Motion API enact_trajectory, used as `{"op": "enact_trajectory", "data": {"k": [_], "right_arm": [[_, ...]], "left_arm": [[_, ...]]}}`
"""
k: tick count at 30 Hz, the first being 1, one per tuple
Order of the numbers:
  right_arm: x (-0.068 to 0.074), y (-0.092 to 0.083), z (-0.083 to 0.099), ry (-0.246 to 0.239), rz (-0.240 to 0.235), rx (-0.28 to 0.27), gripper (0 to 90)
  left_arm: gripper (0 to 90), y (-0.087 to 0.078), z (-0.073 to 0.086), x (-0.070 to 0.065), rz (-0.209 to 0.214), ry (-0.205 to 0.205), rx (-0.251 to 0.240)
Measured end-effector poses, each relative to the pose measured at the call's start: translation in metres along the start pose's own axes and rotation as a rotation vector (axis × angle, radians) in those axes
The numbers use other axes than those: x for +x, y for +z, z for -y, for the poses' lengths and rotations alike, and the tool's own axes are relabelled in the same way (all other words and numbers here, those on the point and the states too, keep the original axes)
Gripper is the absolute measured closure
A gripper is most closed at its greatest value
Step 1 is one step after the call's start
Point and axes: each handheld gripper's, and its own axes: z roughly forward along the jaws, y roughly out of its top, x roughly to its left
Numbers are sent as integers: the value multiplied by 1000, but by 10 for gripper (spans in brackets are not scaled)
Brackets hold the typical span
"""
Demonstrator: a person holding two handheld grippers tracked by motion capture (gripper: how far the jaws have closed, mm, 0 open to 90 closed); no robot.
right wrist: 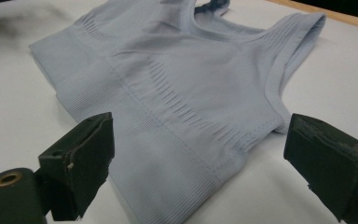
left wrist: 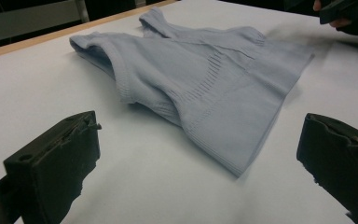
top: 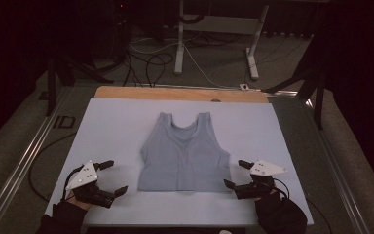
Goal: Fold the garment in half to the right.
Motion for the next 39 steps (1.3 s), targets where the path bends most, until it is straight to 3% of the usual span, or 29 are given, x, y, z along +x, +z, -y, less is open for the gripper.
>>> {"op": "enact_trajectory", "data": {"k": [16, 25, 32, 39], "right_arm": [[2, -2, -5, -5, 6, -28, 87], [5, -1, -8, -14, -2, -11, 87], [9, -5, -27, -30, -5, -46, 87], [5, -1, -41, -48, 5, -41, 87]], "left_arm": [[4, 2, -7, -7, 25, 4, -12], [4, 2, -13, -7, 45, -9, -3], [4, 3, -24, -7, 69, -20, 9], [4, -1, -38, -6, 69, -11, 22]]}}
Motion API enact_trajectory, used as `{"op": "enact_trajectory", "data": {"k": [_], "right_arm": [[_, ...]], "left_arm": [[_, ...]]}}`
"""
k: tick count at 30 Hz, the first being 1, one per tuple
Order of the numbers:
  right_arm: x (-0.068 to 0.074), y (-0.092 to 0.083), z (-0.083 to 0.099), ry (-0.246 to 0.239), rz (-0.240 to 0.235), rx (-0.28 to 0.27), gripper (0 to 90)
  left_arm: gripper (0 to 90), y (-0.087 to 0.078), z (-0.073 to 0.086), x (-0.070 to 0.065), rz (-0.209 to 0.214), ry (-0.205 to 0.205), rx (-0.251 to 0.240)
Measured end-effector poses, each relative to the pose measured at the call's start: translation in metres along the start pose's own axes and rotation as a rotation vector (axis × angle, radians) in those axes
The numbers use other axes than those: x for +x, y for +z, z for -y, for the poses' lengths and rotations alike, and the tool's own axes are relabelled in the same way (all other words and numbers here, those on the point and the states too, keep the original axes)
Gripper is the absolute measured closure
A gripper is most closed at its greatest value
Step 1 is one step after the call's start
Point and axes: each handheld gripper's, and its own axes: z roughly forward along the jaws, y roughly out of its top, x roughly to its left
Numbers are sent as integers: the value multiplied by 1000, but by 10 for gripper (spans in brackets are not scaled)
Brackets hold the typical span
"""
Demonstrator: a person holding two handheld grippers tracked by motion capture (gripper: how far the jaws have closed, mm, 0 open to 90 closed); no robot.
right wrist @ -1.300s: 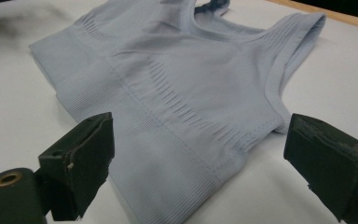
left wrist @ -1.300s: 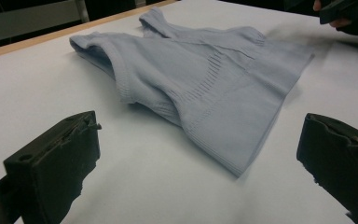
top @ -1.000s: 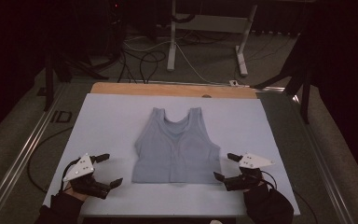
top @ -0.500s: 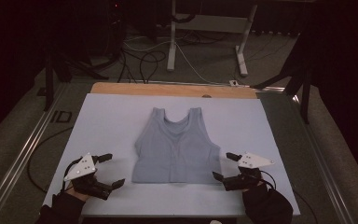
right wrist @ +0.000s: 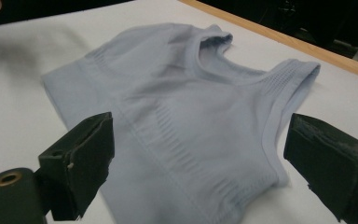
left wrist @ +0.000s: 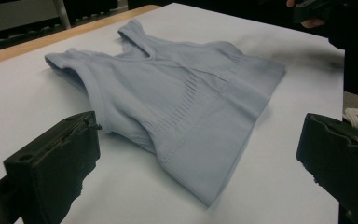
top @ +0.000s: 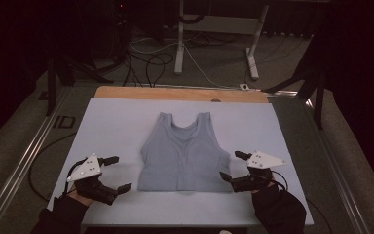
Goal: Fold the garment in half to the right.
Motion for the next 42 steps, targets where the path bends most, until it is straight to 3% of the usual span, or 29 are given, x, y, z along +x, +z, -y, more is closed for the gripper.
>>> {"op": "enact_trajectory", "data": {"k": [8, 14, 21, 24, 31, 33, 39, 41, 42], "right_arm": [[-7, 15, -27, -39, 10, 8, 87], [-14, 42, -58, -81, -23, -1, 87], [-19, 66, -80, -108, -56, 4, 88], [-23, 79, -93, -110, -75, 0, 88], [-25, 101, -109, -106, -104, -12, 88], [-25, 112, -116, -86, -129, -22, 87], [-21, 138, -130, -90, -162, -24, 88], [-20, 142, -132, -89, -166, -26, 88], [-21, 151, -137, -96, -177, -28, 88]], "left_arm": [[4, -2, -11, 0, -14, 1, 18], [4, 6, -16, -2, -19, -5, 47], [4, 15, -18, -5, -29, -15, 80], [4, 20, -16, -8, -50, -29, 71], [5, 36, -5, -14, -80, -59, 110], [5, 39, -5, -14, -94, -78, 118], [5, 46, -3, -14, -114, -79, 143], [5, 48, -2, -14, -116, -90, 171], [5, 51, 0, -13, -121, -101, 207]]}}
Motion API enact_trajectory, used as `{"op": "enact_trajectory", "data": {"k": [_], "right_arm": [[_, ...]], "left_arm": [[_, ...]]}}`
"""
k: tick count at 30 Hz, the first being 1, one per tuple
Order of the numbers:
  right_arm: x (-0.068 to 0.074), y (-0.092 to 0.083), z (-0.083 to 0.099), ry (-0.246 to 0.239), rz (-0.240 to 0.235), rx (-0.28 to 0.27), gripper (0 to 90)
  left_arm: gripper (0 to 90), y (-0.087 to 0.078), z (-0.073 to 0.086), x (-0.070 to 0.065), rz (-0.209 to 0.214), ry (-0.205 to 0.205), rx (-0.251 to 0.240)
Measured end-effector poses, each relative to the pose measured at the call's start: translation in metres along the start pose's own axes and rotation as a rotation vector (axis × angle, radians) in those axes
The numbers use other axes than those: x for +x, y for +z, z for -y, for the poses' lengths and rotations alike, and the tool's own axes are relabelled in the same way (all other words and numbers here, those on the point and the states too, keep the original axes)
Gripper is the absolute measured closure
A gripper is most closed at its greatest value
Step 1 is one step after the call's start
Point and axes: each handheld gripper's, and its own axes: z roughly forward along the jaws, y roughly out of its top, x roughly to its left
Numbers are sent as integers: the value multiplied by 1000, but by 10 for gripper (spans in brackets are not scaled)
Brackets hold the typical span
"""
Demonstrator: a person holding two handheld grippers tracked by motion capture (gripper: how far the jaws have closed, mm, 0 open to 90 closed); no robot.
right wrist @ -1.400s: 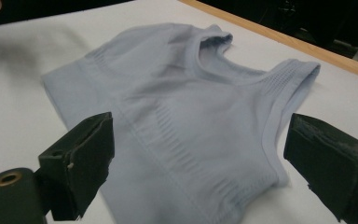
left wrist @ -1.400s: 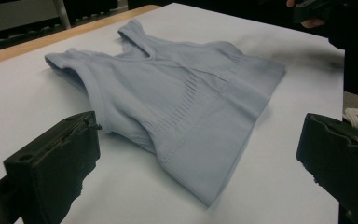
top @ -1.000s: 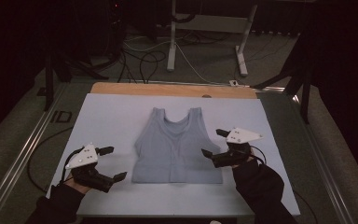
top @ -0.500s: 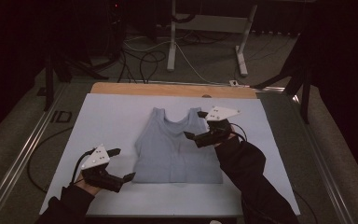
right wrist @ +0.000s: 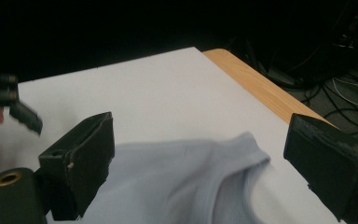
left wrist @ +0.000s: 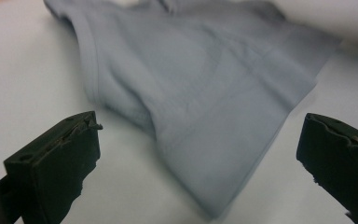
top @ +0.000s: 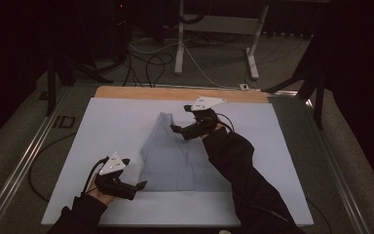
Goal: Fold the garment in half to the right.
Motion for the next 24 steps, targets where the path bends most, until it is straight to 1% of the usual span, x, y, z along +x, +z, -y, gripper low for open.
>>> {"op": "enact_trajectory", "data": {"k": [1, 3, 4, 5, 6, 7, 9, 10, 12, 13, 14, 15, 16, 19, 20, 21, 24], "right_arm": [[0, 0, 0, 0, 0, 0, 88], [-3, 8, -4, 7, -13, -9, 88], [-4, 12, -7, 12, -14, -8, 88], [-4, 12, -7, 12, -14, -8, 88], [-5, 15, -8, 8, -14, -3, 88], [-11, 27, -11, 8, -9, 14, 88], [-14, 33, -12, 15, -11, 27, 88], [-14, 33, -12, 15, -11, 27, 88], [-20, 44, -9, 22, -9, 39, 88], [-21, 48, -8, 25, -10, 47, 88], [-23, 52, -6, 25, -8, 51, 88], [-25, 56, -5, 26, -8, 60, 88], [-26, 60, -3, 29, -2, 72, 88], [-32, 73, 1, 34, 2, 104, 88], [-32, 73, 1, 34, 2, 104, 88], [-36, 81, 4, 28, 6, 129, 88], [-39, 89, 6, 51, 0, 141, 88]], "left_arm": [[5, 0, 0, 0, 0, 0, 0], [5, 3, 2, 0, 17, -16, 20], [5, 5, 3, 0, 22, -15, 31], [5, 5, 3, 0, 22, -15, 31], [5, 7, 4, 0, 38, -23, 50], [5, 10, 5, 0, 37, -36, 72], [6, 11, 5, 0, 44, -37, 78], [6, 13, 6, -1, 35, -30, 87], [34, 16, 7, 0, 43, -41, 100], [47, 17, 8, 0, 31, -34, 103], [57, 17, 8, 0, 31, -34, 103], [64, 19, 9, 1, 27, -33, 118], [79, 20, 9, 1, 25, -39, 122], [149, 21, 10, 2, 33, -48, 130], [149, 21, 10, 3, 34, -47, 137], [174, 23, 11, 4, 42, -60, 150], [220, 24, 12, 4, 48, -59, 165]]}}
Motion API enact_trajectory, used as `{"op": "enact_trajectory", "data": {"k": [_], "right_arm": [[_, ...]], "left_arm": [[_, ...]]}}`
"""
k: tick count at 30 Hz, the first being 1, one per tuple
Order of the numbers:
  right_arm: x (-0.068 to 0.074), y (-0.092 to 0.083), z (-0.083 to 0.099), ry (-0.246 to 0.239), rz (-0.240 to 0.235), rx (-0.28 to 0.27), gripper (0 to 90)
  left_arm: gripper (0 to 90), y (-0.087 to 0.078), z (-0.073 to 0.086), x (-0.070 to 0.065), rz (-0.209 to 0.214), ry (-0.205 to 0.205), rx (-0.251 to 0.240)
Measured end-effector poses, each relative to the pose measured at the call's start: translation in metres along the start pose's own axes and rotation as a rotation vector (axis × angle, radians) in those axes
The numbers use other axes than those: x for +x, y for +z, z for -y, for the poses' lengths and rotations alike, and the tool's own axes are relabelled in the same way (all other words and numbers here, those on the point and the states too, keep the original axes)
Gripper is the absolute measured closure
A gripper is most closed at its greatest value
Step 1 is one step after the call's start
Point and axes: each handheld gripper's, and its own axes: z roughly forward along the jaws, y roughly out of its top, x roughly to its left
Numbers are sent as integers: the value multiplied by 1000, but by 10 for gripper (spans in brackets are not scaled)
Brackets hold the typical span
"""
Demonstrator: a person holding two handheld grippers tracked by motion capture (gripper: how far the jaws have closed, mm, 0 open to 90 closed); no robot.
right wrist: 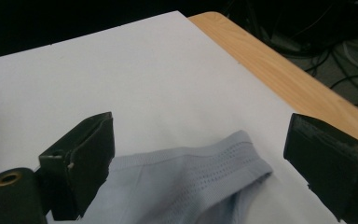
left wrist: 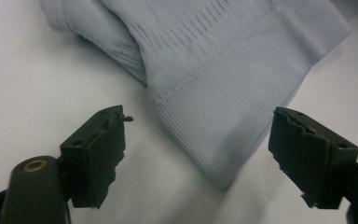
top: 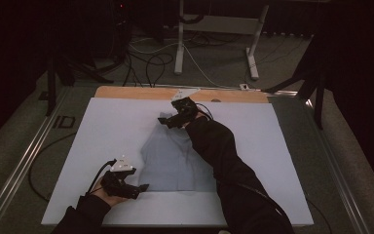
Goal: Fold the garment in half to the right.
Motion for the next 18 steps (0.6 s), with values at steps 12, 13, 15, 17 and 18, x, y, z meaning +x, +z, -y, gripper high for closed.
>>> {"op": "enact_trajectory", "data": {"k": [12, 13, 15, 17, 18], "right_arm": [[0, 21, 2, 8, -11, 27, 89], [0, 21, 2, 4, -10, 32, 88], [0, 22, 2, 9, -13, 28, 89], [0, 23, 2, 9, -15, 31, 89], [1, 23, 2, 2, -15, 31, 89]], "left_arm": [[387, 10, -2, -1, -4, -3, 42], [390, 10, -2, -1, -4, -3, 42], [425, 10, -3, -3, -7, -1, 49], [463, 10, -5, -5, -2, 4, 62], [466, 12, -6, -9, -2, 21, 70]]}}
